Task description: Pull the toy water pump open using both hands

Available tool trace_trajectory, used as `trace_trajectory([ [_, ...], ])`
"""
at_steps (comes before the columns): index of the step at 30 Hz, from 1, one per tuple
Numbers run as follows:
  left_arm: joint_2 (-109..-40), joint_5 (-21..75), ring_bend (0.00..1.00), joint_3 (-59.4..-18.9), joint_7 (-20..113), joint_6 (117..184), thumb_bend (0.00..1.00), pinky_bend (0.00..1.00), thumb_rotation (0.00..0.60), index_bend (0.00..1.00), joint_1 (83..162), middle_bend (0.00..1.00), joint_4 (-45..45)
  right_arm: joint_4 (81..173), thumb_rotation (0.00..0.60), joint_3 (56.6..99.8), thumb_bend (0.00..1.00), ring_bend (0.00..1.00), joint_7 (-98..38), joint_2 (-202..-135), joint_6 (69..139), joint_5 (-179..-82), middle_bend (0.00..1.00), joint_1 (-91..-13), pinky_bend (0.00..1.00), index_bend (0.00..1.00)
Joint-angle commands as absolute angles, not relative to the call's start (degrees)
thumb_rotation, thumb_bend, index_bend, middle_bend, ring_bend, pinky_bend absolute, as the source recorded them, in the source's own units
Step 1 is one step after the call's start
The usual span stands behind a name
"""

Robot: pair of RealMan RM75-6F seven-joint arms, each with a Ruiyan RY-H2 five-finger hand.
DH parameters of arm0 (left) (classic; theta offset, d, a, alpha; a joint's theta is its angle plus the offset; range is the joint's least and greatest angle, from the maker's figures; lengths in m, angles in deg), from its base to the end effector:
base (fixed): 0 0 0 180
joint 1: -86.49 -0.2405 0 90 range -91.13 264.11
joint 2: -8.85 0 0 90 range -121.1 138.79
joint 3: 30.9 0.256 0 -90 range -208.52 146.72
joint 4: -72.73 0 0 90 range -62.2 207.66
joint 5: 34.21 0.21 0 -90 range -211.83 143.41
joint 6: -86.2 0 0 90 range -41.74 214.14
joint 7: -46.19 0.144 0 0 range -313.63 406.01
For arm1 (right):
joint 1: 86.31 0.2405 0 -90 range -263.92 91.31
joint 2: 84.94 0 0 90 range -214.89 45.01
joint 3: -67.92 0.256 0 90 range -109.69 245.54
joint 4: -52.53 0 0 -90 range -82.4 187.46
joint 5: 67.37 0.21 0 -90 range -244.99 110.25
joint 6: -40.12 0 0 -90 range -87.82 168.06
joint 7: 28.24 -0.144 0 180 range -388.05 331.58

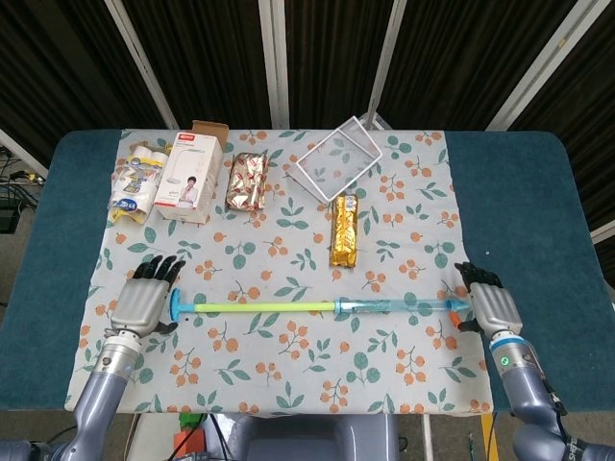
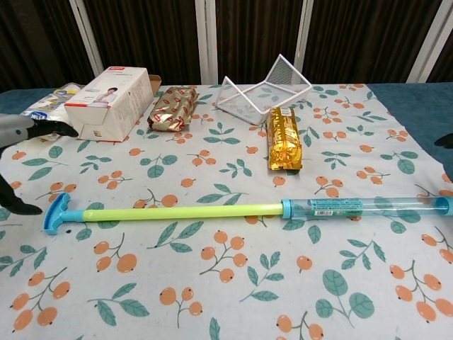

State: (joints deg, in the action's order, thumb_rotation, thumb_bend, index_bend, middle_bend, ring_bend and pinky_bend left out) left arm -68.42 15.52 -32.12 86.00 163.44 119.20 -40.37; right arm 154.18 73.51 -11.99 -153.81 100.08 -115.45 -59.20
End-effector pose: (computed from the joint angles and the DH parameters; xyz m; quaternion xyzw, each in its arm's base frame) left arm -0.1873 0.2542 0.0450 -0.6875 -0.4300 -0.2684 0.5200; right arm -0.2686 -0.2733 0.0780 0.6040 -0.5513 0.2663 0.5103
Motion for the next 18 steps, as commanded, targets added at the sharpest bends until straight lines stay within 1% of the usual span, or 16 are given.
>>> trace_trajectory([
  [1,-64.1,21.8,0.00,-29.6,79.4,166.3,0.13,0.10,0.600,0.11,114.5,0.04,-40.8,157.3,0.600,72.1,0.41,0.00,-12.6,-151.2,103.3,-120.3,0.00,-61.5,0.00,0.00],
  [5,-59.0,32.9,0.00,-25.6,72.0,171.1,0.13,0.10,0.600,0.10,109.3,0.04,-38.6,161.6,0.600,69.4,0.39,0.00,-12.6,-147.9,109.0,-127.4,0.00,-65.2,0.00,0.00],
  [10,-53.2,41.0,0.00,-21.9,62.7,176.0,0.13,0.10,0.600,0.08,103.1,0.02,-36.8,163.9,0.600,66.2,0.37,0.00,-16.3,-144.9,115.6,-136.9,0.00,-70.6,0.00,0.00],
  [14,-50.4,44.6,0.00,-19.1,55.6,178.9,0.12,0.10,0.600,0.06,98.0,0.01,-35.1,162.7,0.600,63.5,0.37,0.00,-18.7,-144.2,121.8,-144.1,0.00,-75.5,0.00,0.00],
  [18,-49.5,49.3,0.00,-17.8,48.6,183.1,0.12,0.10,0.600,0.03,93.4,0.00,-30.6,159.1,0.600,62.0,0.37,0.00,-21.3,-144.9,128.1,-149.1,0.00,-80.2,0.00,0.00],
])
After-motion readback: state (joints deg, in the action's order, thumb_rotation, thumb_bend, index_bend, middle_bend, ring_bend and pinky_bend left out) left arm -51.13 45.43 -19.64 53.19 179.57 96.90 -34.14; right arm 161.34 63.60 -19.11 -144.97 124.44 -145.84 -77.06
